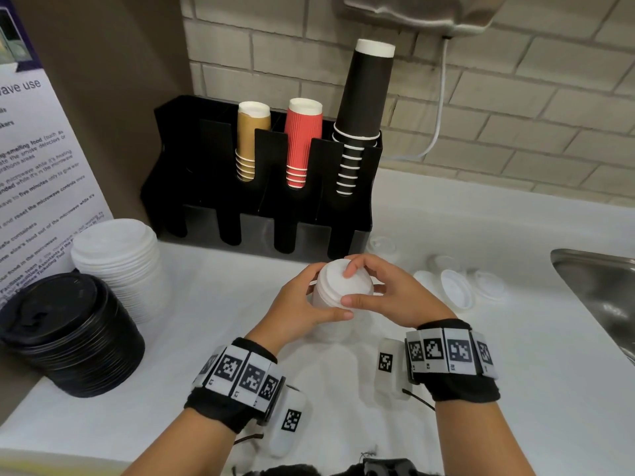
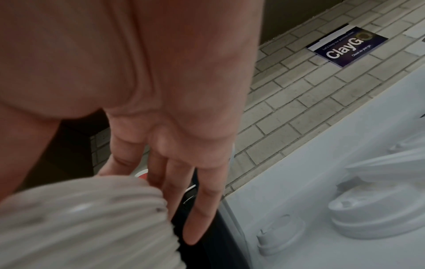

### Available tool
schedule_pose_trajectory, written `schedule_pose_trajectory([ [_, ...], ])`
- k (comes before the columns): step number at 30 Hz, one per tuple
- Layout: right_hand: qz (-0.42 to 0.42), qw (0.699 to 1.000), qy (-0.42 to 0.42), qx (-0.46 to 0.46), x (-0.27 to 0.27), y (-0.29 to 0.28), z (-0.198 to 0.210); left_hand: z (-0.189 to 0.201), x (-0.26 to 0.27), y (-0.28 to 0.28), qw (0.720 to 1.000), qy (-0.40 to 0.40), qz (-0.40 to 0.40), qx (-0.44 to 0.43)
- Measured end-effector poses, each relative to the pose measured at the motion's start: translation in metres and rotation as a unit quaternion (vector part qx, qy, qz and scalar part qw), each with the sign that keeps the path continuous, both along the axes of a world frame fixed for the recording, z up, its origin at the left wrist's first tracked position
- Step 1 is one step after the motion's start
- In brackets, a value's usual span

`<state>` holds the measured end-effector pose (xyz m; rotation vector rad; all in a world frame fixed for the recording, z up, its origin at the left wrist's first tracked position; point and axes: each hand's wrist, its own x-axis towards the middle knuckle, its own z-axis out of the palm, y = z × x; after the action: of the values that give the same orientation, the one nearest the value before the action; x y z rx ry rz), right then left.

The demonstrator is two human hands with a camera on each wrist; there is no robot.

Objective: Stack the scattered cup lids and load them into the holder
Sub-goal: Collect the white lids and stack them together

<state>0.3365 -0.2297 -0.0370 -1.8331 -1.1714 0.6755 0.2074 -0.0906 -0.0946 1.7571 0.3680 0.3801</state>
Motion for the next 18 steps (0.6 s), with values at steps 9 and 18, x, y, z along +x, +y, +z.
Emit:
schedule_pose_trajectory([
  [9,0.012,1.0,0.005,-0.001,0.005,0.001,0.0,0.004,-0.001,0.001,1.0,-0.001,-0.025,-0.002],
  [18,-0.268,0.963,0.034,0.013,0.078,0.031,0.0,0.005,0.0,0.002,1.0,-0.001,-0.022,-0.009],
])
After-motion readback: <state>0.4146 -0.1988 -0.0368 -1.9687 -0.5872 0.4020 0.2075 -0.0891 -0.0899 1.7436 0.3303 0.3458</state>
